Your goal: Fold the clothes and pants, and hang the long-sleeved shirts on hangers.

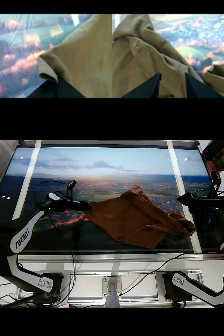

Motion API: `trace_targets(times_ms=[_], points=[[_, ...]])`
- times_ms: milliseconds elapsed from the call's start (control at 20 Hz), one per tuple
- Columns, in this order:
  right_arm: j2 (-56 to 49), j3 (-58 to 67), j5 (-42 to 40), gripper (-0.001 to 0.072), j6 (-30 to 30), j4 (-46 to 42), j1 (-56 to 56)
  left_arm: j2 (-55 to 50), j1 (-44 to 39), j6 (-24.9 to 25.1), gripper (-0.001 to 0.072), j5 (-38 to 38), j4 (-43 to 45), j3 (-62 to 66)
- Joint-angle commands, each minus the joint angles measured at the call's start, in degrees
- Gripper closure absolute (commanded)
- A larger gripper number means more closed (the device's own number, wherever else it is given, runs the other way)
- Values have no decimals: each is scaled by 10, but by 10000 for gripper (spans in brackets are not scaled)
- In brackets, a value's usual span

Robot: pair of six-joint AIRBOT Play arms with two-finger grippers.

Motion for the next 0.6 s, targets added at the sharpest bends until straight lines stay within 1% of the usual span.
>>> trace_targets(times_ms=[0, 350, 550], points=[[0, 1, 0, 375, 1, 1, 0, 0, 0, 1, 696, 0, 0, 0], [0, 1, -9, 374, 1, 0, 0, 0, 0, 1, 696, 0, 0, 0], [0, 1, -7, 374, 1, 19, 0, 0, 0, 1, 695, 0, 0, 0]])
